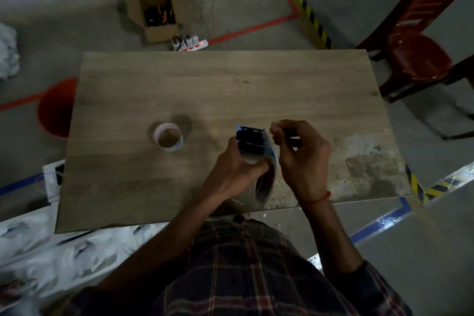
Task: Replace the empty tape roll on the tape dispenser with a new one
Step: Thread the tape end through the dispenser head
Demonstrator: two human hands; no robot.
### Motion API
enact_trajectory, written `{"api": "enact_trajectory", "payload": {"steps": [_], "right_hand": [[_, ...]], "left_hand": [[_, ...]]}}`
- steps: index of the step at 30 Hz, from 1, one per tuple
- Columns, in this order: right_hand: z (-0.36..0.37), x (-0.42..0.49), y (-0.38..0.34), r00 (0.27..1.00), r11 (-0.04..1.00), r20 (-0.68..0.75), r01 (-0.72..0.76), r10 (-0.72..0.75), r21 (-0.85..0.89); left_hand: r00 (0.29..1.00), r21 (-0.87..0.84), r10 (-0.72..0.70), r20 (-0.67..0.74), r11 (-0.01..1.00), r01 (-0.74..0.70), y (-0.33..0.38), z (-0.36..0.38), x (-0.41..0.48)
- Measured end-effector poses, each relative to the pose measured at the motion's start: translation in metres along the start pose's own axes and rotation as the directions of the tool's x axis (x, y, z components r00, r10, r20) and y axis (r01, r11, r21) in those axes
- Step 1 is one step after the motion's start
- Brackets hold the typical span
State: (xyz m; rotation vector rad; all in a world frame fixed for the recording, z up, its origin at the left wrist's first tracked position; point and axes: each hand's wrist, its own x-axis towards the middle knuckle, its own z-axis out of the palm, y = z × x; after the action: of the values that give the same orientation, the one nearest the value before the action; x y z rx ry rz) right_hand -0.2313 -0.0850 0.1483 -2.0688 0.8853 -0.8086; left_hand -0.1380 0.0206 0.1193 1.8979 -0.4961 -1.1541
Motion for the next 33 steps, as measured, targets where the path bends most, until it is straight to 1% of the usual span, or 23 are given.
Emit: {"api": "enact_trajectory", "payload": {"steps": [2, 5, 10, 12, 15, 18, 26, 31, 33], "right_hand": [[-0.002, -0.002, 0.001, 0.997, 0.996, 0.021, 0.079, -0.078, -0.029], [-0.005, -0.006, 0.004, 0.982, 0.982, 0.057, 0.184, -0.182, -0.042], [-0.009, -0.009, 0.007, 0.96, 0.965, 0.109, 0.261, -0.259, -0.003], [-0.01, -0.009, 0.008, 0.954, 0.961, 0.126, 0.275, -0.273, -0.003], [-0.008, -0.004, 0.007, 0.955, 0.962, 0.136, 0.272, -0.264, -0.038], [-0.005, 0.002, 0.006, 0.956, 0.963, 0.164, 0.259, -0.244, -0.077], [0.001, 0.013, -0.003, 0.932, 0.951, 0.245, 0.296, -0.266, -0.092], [0.007, 0.014, -0.009, 0.913, 0.937, 0.277, 0.338, -0.301, -0.094], [0.009, 0.014, -0.013, 0.904, 0.932, 0.302, 0.347, -0.303, -0.102]], "left_hand": [[1.0, 0.029, -0.009, 0.009, 1.0, 0.008, 0.002, 0.0, 0.0], [1.0, 0.054, -0.01, -0.018, 0.998, 0.011, 0.003, -0.002, 0.001], [0.999, 0.099, -0.025, -0.022, 0.995, 0.027, 0.012, -0.002, 0.001], [1.0, 0.127, -0.028, -0.004, 0.992, 0.028, 0.014, -0.002, 0.0], [0.997, 0.142, -0.074, 0.01, 0.987, 0.072, 0.016, -0.003, -0.002], [0.995, 0.165, -0.097, -0.018, 0.981, 0.099, 0.015, -0.002, -0.003], [0.999, 0.32, -0.029, -0.037, 0.947, 0.039, 0.018, -0.003, -0.003], [0.995, 0.406, -0.003, -0.101, 0.913, 0.044, 0.015, -0.002, 0.0], [0.995, 0.413, -0.007, -0.099, 0.909, 0.047, 0.017, -0.003, 0.0]]}}
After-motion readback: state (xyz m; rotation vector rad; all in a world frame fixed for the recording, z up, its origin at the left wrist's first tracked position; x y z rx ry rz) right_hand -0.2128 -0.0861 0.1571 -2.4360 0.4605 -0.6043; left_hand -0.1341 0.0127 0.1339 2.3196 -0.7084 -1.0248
